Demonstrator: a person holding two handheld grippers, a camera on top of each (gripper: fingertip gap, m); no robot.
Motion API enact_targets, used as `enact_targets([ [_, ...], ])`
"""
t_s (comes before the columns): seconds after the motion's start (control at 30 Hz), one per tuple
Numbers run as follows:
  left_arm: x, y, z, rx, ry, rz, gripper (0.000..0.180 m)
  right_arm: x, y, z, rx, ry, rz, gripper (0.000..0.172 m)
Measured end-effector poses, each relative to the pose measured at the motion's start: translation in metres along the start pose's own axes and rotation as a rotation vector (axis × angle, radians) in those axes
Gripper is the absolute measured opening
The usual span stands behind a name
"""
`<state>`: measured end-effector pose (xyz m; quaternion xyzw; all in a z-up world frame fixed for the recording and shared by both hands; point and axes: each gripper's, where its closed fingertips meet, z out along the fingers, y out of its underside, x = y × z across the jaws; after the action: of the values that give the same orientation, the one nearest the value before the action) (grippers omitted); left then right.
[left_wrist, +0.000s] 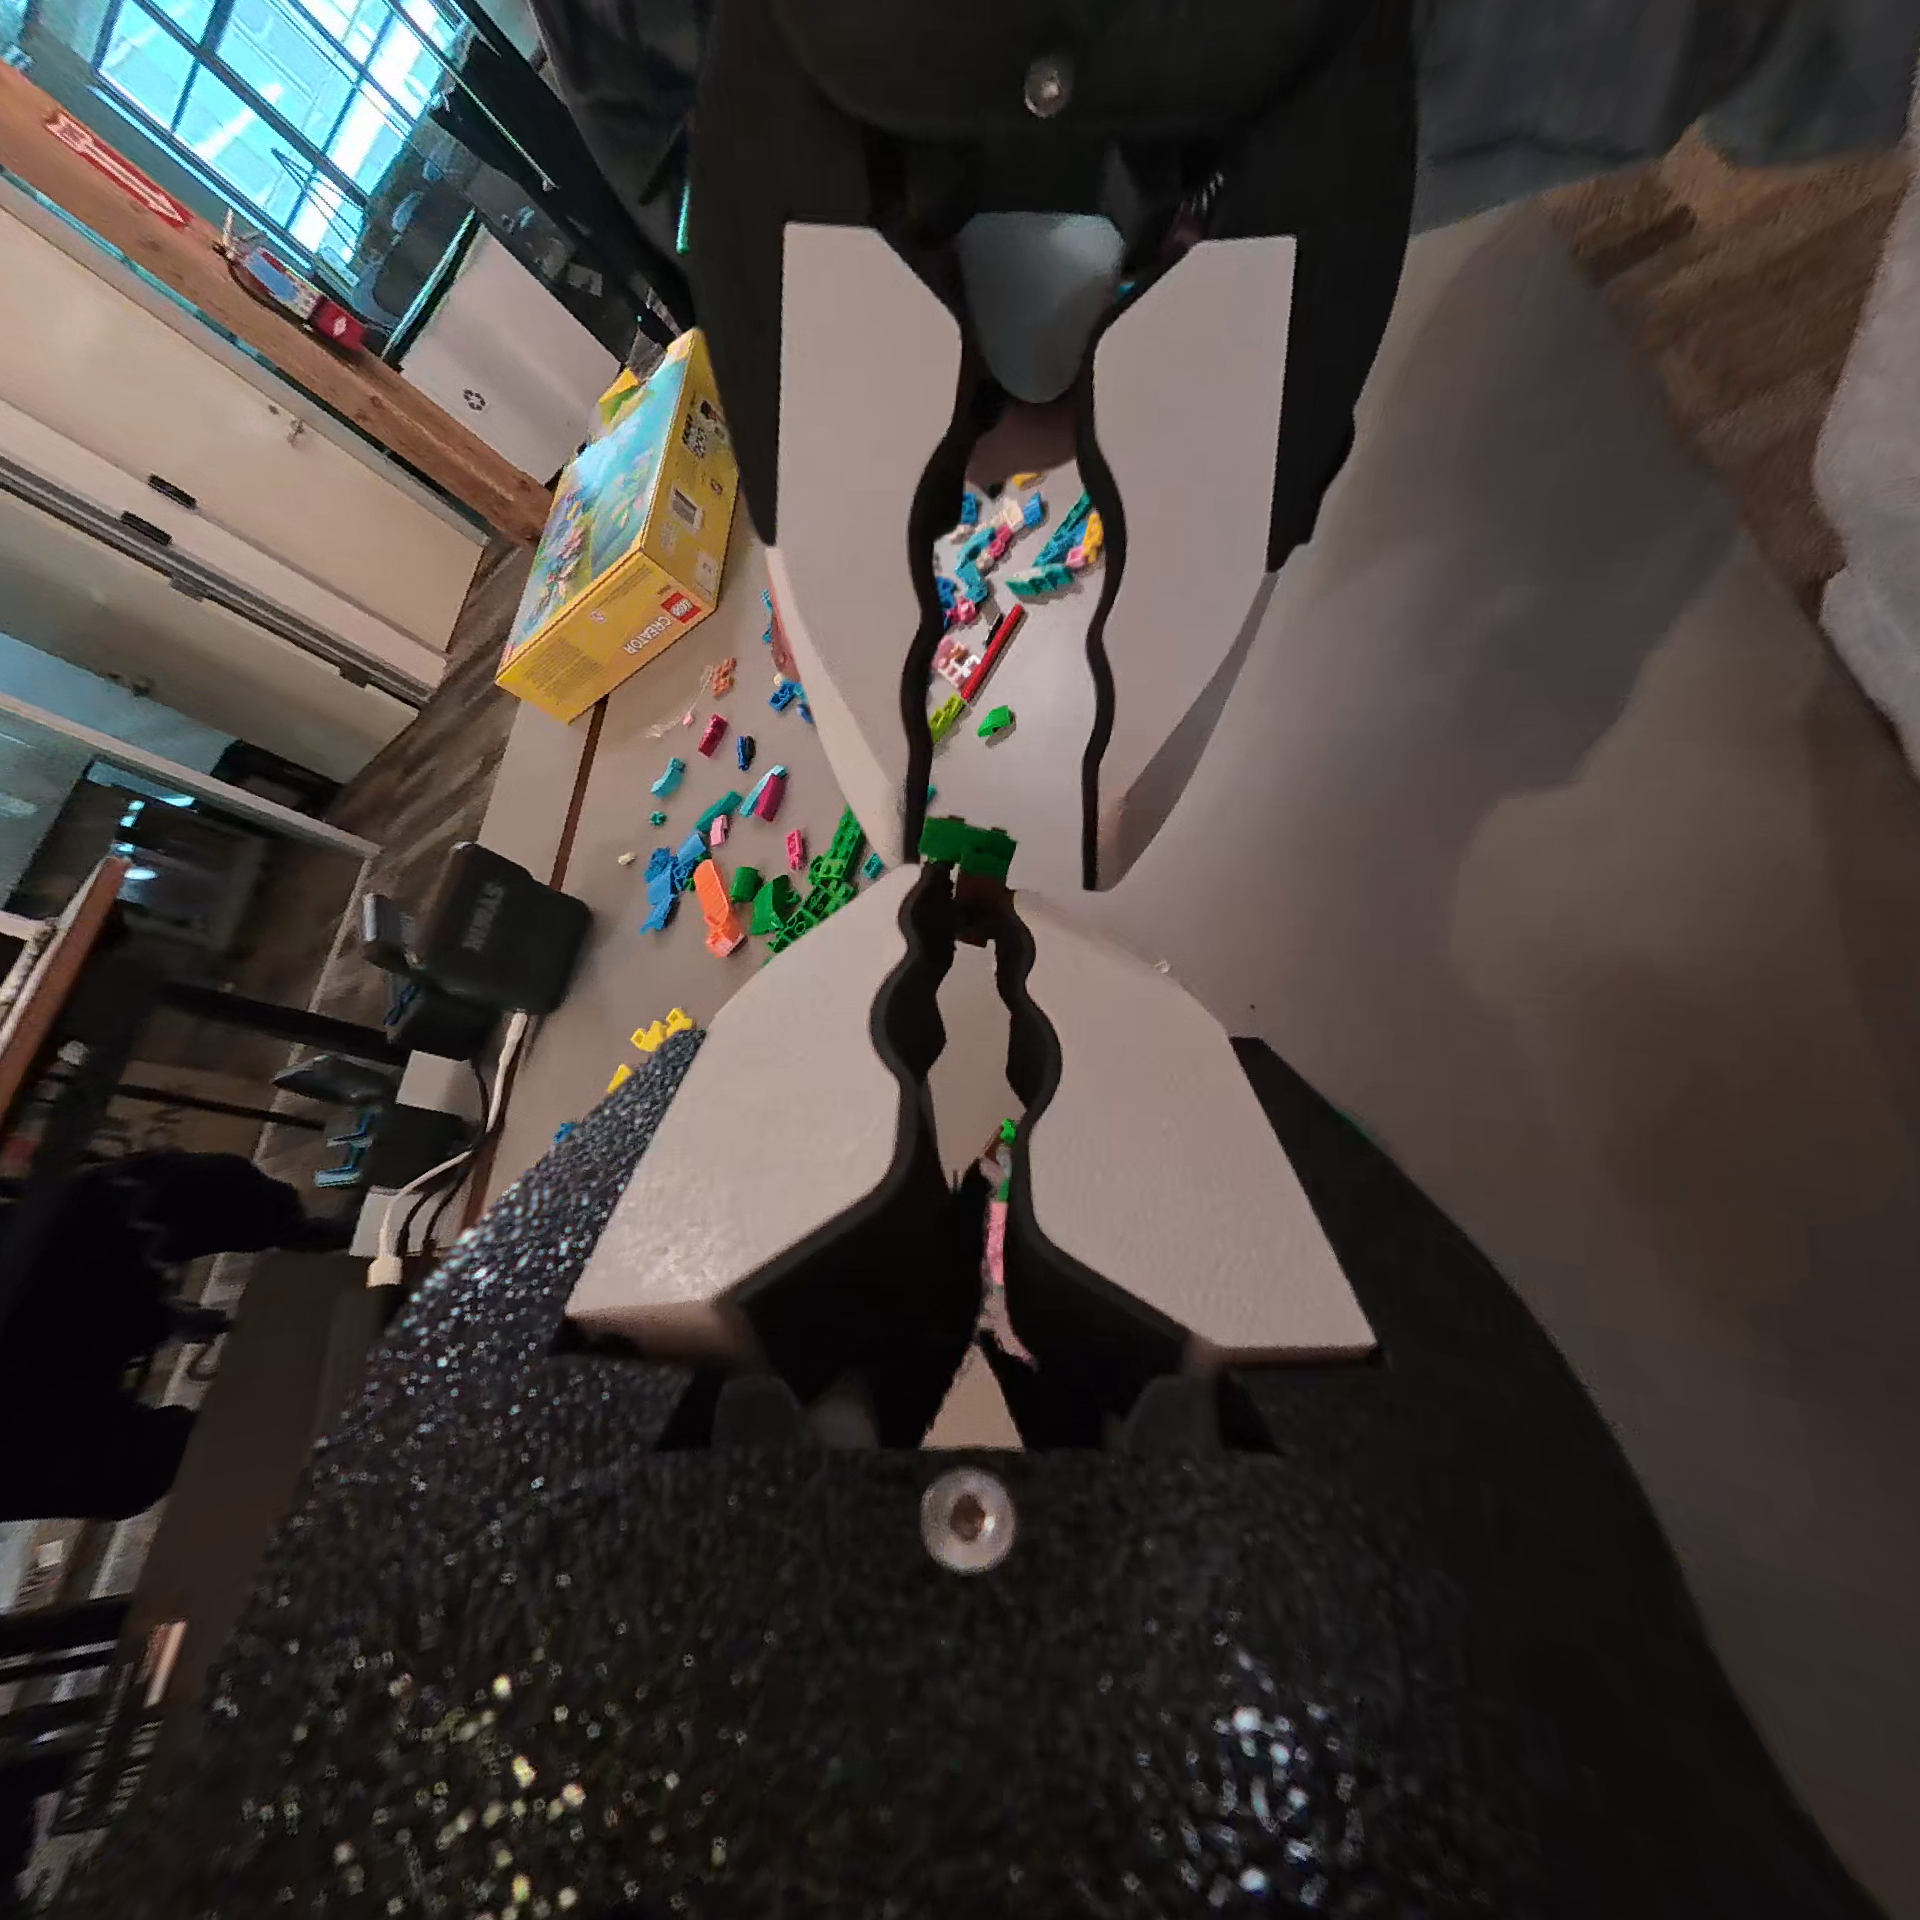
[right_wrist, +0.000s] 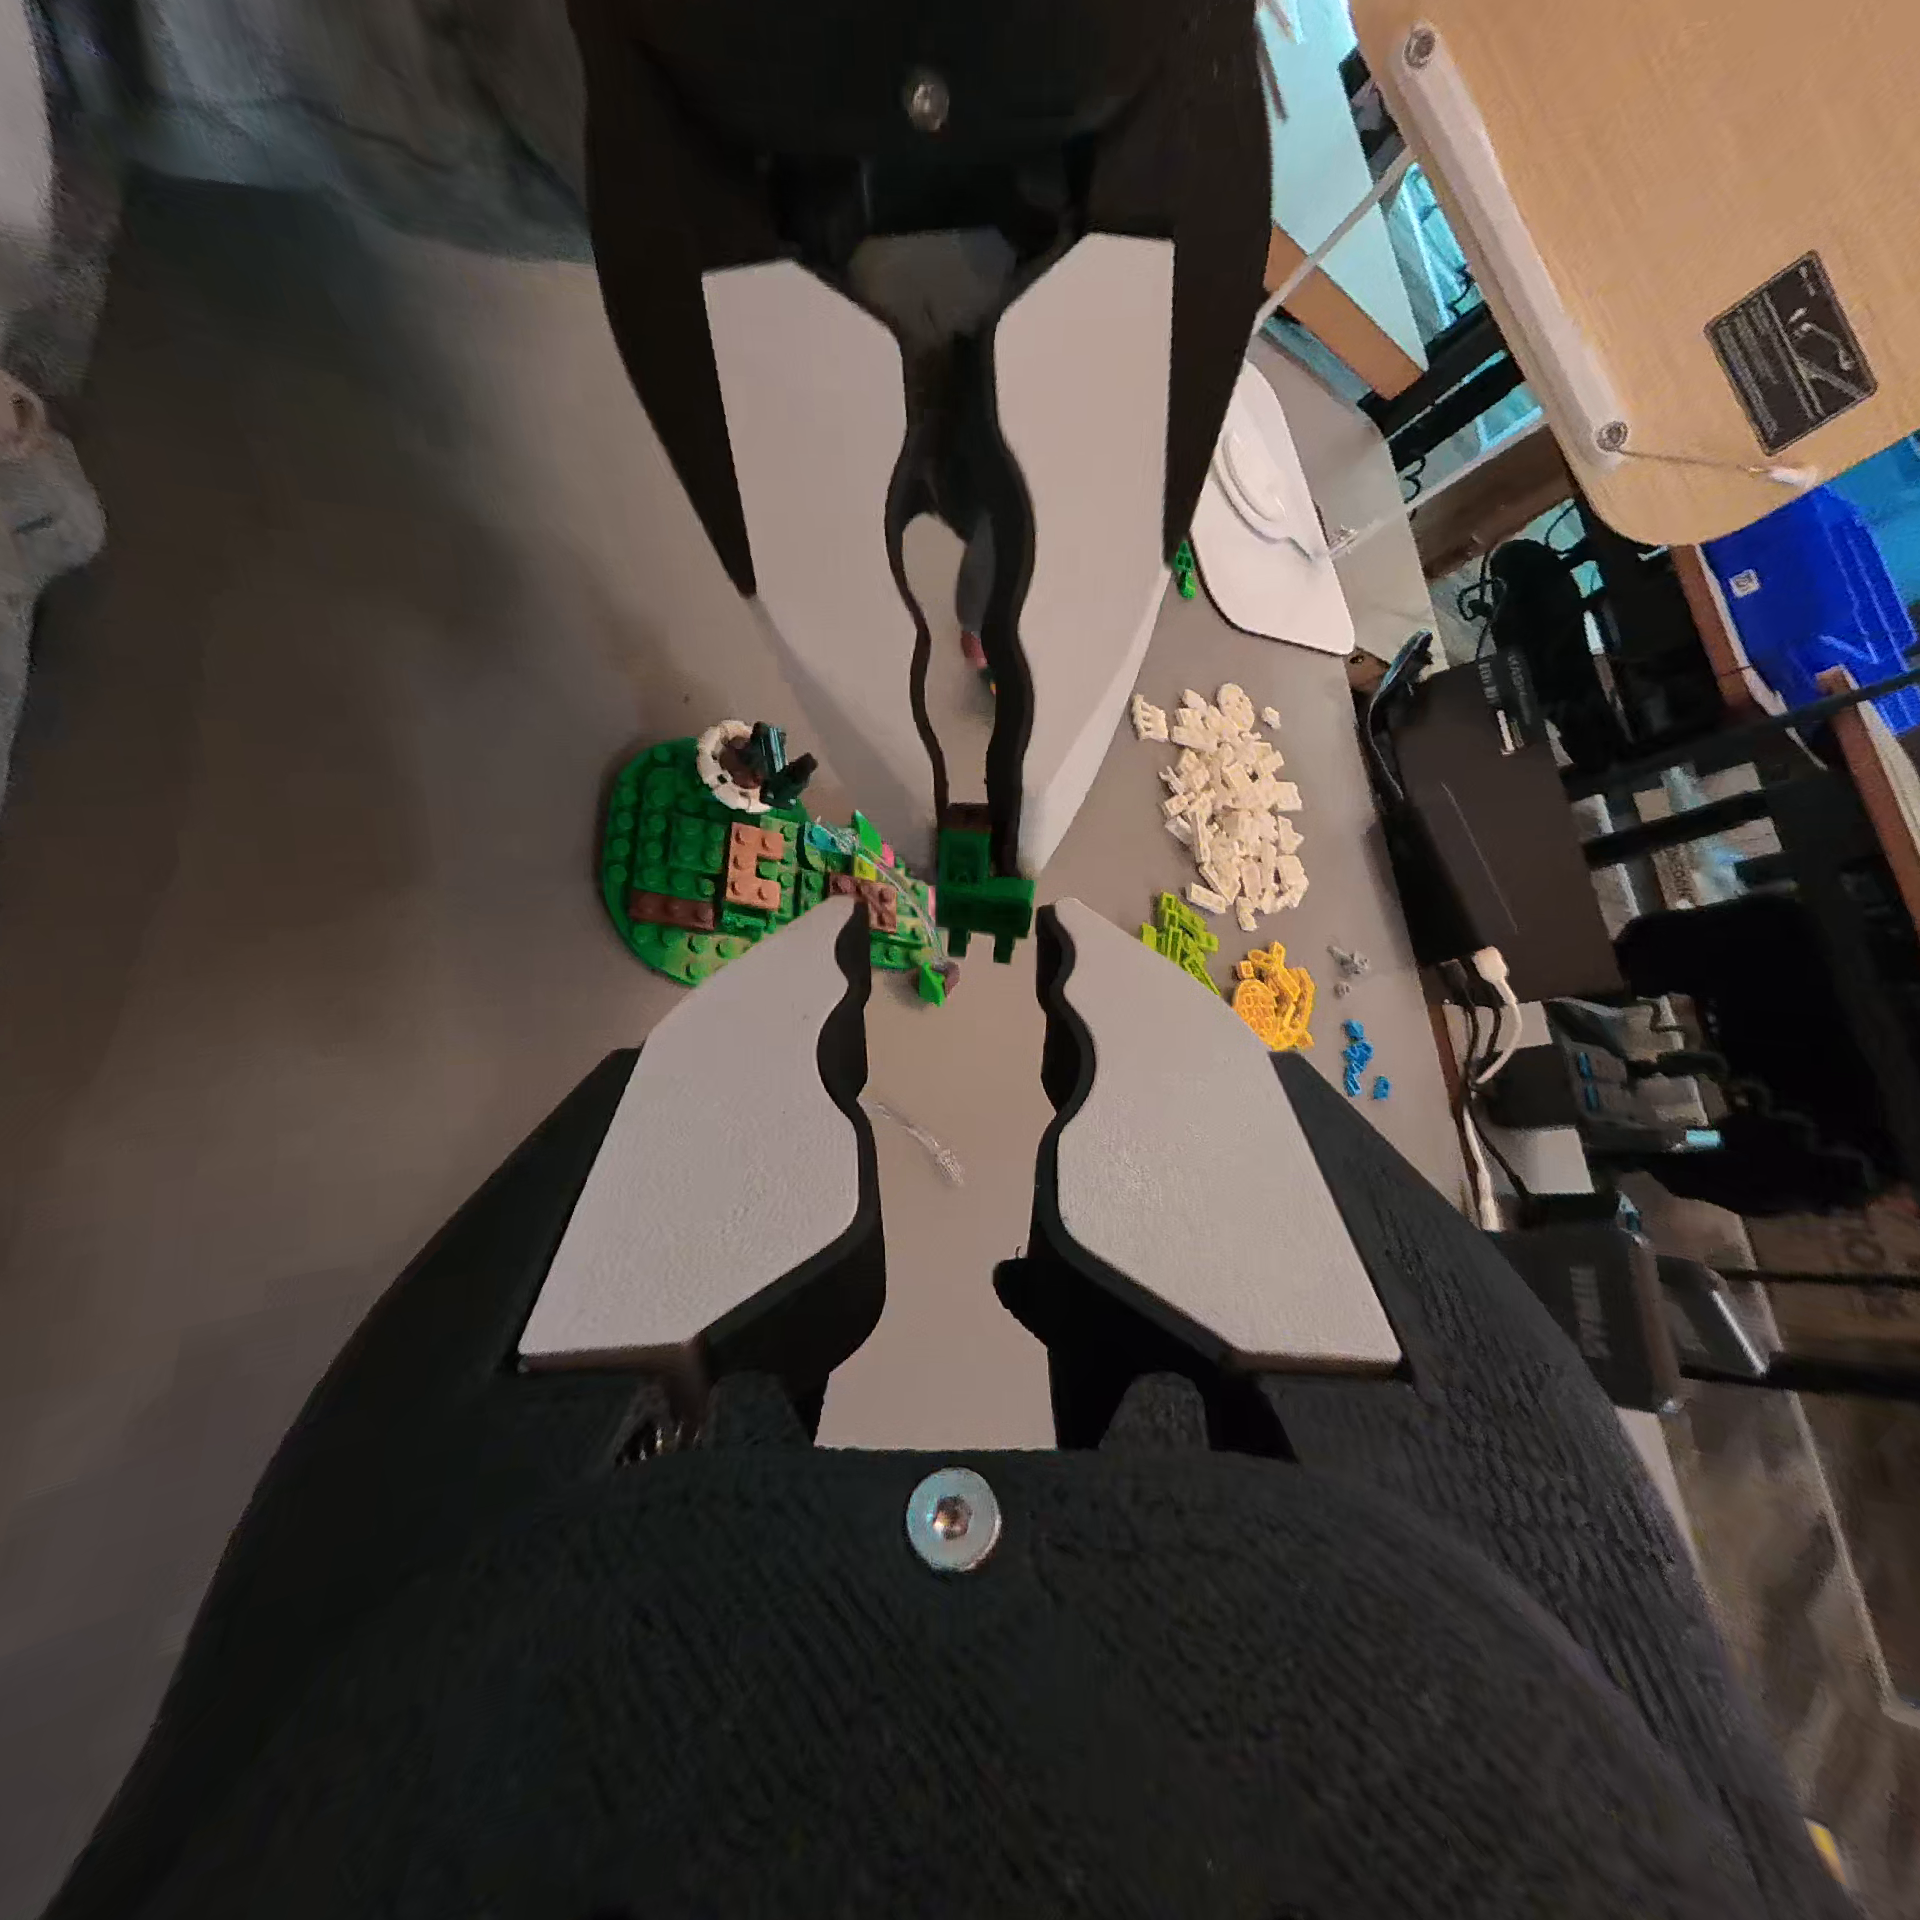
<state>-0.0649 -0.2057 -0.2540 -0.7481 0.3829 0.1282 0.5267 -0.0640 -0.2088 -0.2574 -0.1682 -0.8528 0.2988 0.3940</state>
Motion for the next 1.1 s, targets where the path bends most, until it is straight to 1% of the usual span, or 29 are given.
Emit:
enact_targets([
  [0.03, 0.0, 0.0, 0.001, -0.003, -0.005, 0.018, 0.009, 0.0, -0.001, 0.001, 0.004, 0.004, 0.009, 0.027],
  [0.1, 0.001, -0.002, 0.001, 0.007, -0.007, 0.029, 0.009, 0.004, 0.001, 0.003, -0.016, 0.04, 0.006, 0.016],
  [0.17, -0.001, -0.002, 0.0, 0.008, -0.024, 0.031, 0.009, 0.006, 0.001, 0.003, -0.016, 0.069, -0.016, 0.016],
  [0.23, -0.007, -0.002, -0.001, 0.015, -0.069, -0.001, 0.009, 0.013, 0.0, 0.002, -0.015, 0.124, -0.015, 0.016],
  [0.3, -0.017, -0.002, -0.003, 0.029, -0.129, -0.069, 0.009, 0.023, -0.003, 0.001, -0.016, 0.232, -0.03, 0.015],
  [0.4, -0.027, 0.0, -0.004, 0.037, -0.193, -0.146, 0.011, 0.04, -0.005, -0.004, -0.06, 0.439, -0.162, 0.015],
  [0.5, -0.033, 0.003, -0.005, 0.048, -0.229, -0.214, 0.009, 0.048, -0.009, -0.008, -0.076, 0.591, -0.276, 0.015],
  [0.57, -0.038, 0.01, -0.008, 0.04, -0.273, -0.239, 0.009, 0.052, -0.012, -0.01, -0.07, 0.643, -0.316, 0.015],
  [0.63, -0.044, 0.019, -0.015, 0.035, -0.328, -0.244, 0.009, 0.052, -0.014, -0.007, -0.024, 0.615, -0.273, 0.015],
  [0.7, -0.058, 0.035, -0.033, 0.018, -0.451, -0.225, 0.009, 0.058, -0.017, -0.002, 0.026, 0.585, -0.224, 0.015],
  [0.77, -0.081, 0.057, -0.066, -0.005, -0.66, -0.177, 0.009, 0.067, -0.023, 0.008, 0.075, 0.548, -0.22, 0.015],
  [0.83, -0.101, 0.086, -0.111, -0.016, -0.891, -0.129, 0.009, 0.073, -0.039, 0.024, 0.167, 0.465, -0.231, 0.015],
  [0.87, -0.109, 0.1, -0.135, -0.007, -1.001, -0.11, 0.008, 0.073, -0.056, 0.03, 0.281, 0.41, -0.24, 0.015],
  [0.9, -0.113, 0.113, -0.157, 0.007, -1.084, -0.097, 0.008, 0.068, -0.077, 0.032, 0.444, 0.338, -0.263, 0.016],
  [0.93, -0.116, 0.125, -0.173, 0.01, -1.132, -0.104, 0.008, 0.064, -0.096, 0.03, 0.612, 0.269, -0.282, 0.016],
  [0.97, -0.118, 0.136, -0.186, 0.011, -1.156, -0.12, 0.008, 0.064, -0.11, 0.031, 0.726, 0.217, -0.266, 0.015],
  [1.07, -0.119, 0.157, -0.216, 0.016, -1.191, -0.106, 0.008, 0.078, -0.138, 0.043, 0.898, 0.113, -0.162, 0.015],
  [1.1, -0.118, 0.166, -0.223, -0.002, -1.195, -0.091, 0.008, 0.08, -0.145, 0.05, 0.916, 0.082, -0.153, 0.016],
])
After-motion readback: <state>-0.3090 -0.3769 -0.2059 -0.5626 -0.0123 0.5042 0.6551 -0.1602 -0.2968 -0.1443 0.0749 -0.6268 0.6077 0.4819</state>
